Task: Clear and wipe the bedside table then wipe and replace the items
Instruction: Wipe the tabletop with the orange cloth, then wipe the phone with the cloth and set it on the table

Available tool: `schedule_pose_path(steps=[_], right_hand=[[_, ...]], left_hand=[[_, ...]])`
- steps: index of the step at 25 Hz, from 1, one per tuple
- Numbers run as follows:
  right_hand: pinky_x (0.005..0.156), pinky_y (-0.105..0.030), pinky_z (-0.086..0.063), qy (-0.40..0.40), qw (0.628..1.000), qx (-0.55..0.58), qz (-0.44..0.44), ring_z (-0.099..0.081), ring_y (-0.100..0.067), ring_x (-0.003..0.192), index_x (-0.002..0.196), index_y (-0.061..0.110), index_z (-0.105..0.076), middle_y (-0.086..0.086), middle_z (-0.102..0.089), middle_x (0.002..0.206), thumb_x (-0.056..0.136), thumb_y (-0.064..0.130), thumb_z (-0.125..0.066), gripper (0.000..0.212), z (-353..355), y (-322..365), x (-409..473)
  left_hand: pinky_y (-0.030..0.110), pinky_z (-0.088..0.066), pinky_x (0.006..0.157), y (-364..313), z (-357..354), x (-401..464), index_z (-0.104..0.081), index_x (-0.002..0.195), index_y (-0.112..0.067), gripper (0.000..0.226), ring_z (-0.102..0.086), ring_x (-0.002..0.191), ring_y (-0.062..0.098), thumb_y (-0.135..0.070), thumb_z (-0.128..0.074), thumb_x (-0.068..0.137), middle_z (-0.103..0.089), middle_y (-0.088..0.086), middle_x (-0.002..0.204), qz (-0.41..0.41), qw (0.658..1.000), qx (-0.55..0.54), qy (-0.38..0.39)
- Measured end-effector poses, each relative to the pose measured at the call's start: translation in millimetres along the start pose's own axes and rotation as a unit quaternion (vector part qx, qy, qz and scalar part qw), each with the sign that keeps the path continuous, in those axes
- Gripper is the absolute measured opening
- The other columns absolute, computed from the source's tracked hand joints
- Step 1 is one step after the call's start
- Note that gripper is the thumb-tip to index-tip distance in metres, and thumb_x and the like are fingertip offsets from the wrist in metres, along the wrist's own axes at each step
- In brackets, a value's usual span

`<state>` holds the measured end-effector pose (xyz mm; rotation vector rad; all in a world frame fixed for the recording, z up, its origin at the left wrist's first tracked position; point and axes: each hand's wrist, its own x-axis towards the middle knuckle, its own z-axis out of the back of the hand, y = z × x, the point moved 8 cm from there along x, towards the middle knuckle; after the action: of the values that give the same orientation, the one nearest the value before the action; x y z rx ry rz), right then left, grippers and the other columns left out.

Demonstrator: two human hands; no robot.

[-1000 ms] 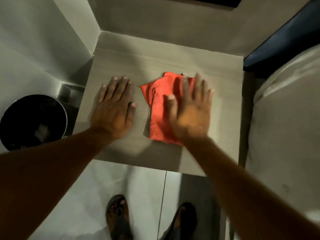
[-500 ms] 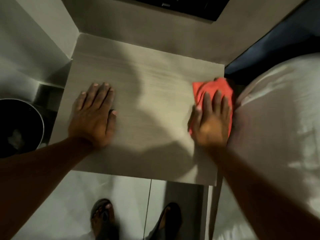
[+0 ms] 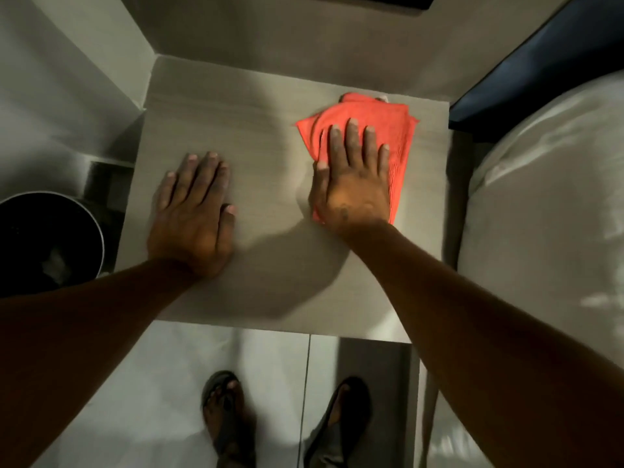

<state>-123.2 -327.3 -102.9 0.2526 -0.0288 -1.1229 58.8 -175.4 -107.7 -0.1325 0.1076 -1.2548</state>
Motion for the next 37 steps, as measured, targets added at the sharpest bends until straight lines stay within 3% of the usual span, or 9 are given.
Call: schedule_pose_path(steps=[5,10,17,21,24,28,31,34,37], right_hand=[[0.123,-0.057,-0.011,-0.019,0.999,0.005,0.045,-0.019,-0.042,0.152,0.154,0.014,-0.037,-0.017,-0.027,0.164,0.100,0.036,-0.041,0.058,-12,29,-93],[0.123,-0.057,-0.013,-0.037,0.999,0.006,0.030,-0.023,-0.041,0.151,0.152,0.014,-0.042,-0.016,-0.031,0.163,0.099,0.035,-0.044,0.057,-12,32,-100],[0.125,-0.050,-0.004,0.035,0.996,0.079,0.030,-0.007,-0.034,0.156,0.158,0.018,-0.027,-0.010,-0.019,0.168,0.105,0.041,-0.032,0.058,-3,30,-99],[0.122,-0.038,-0.022,0.040,0.963,0.261,-0.043,-0.033,-0.034,0.147,0.152,0.007,-0.038,-0.017,-0.040,0.158,0.102,0.027,-0.049,0.055,44,2,-103],[0.114,-0.040,-0.037,-0.046,0.939,0.326,-0.102,-0.052,-0.037,0.131,0.137,-0.002,-0.054,-0.022,-0.058,0.140,0.095,0.017,-0.056,0.046,113,-45,-141],[0.096,-0.033,-0.054,-0.207,0.893,0.340,-0.210,-0.066,-0.018,0.107,0.120,0.011,-0.069,-0.007,-0.070,0.117,0.089,0.009,-0.063,0.032,210,-123,-217],[0.087,-0.026,-0.050,-0.301,0.871,0.240,-0.306,-0.066,-0.021,0.098,0.111,0.012,-0.071,-0.006,-0.070,0.107,0.086,0.015,-0.064,0.026,273,-213,-271],[0.092,-0.032,-0.043,-0.185,0.855,0.177,-0.451,-0.061,-0.033,0.112,0.116,0.013,-0.065,-0.012,-0.067,0.114,0.086,0.027,-0.065,0.033,280,-290,-303],[0.093,-0.038,-0.048,-0.077,0.839,0.195,-0.502,-0.063,-0.030,0.111,0.120,0.013,-0.061,-0.007,-0.068,0.111,0.086,0.042,-0.065,0.044,262,-317,-304]], left_hand=[[0.051,-0.014,0.126,1,0,-1,-0.025,0.157,-0.013,0.066,-0.017,0.156,0.031,-0.045,-0.024,0.100,-0.025,0.011,0.167,-0.006,1.000,0.017,0.003],[0.051,-0.013,0.126,1,-4,0,-0.022,0.158,-0.013,0.066,-0.014,0.156,0.030,-0.044,-0.024,0.100,-0.023,0.010,0.168,-0.011,1.000,0.017,0.008],[0.051,-0.011,0.125,-5,0,1,-0.023,0.158,-0.012,0.067,-0.015,0.156,0.033,-0.044,-0.021,0.099,-0.023,0.012,0.167,-0.014,1.000,0.018,0.021],[0.052,-0.013,0.124,-16,5,-2,-0.025,0.157,-0.007,0.069,-0.016,0.154,0.038,-0.039,-0.032,0.096,-0.023,0.016,0.166,0.072,0.995,-0.026,0.063],[0.047,-0.021,0.123,-80,32,-7,-0.038,0.148,0.006,0.071,-0.028,0.149,0.042,-0.034,-0.043,0.090,-0.035,0.028,0.158,0.151,0.970,-0.174,0.080],[0.042,-0.036,0.115,-251,108,-40,-0.052,0.135,0.006,0.057,-0.050,0.131,0.040,-0.031,-0.056,0.092,-0.054,0.027,0.137,-0.057,0.942,-0.331,-0.005],[0.030,-0.043,0.106,-392,148,-60,-0.061,0.128,-0.004,0.046,-0.059,0.119,0.028,-0.025,-0.066,0.087,-0.062,0.013,0.125,-0.229,0.894,-0.386,0.021],[0.036,-0.044,0.104,-483,145,-60,-0.061,0.125,-0.008,0.059,-0.055,0.118,0.028,-0.039,-0.073,0.076,-0.061,0.008,0.125,-0.332,0.883,-0.301,0.141],[0.040,-0.044,0.101,-517,135,-49,-0.062,0.114,-0.012,0.064,-0.053,0.113,0.029,-0.051,-0.075,0.064,-0.060,0.008,0.118,-0.370,0.895,-0.175,0.178]])
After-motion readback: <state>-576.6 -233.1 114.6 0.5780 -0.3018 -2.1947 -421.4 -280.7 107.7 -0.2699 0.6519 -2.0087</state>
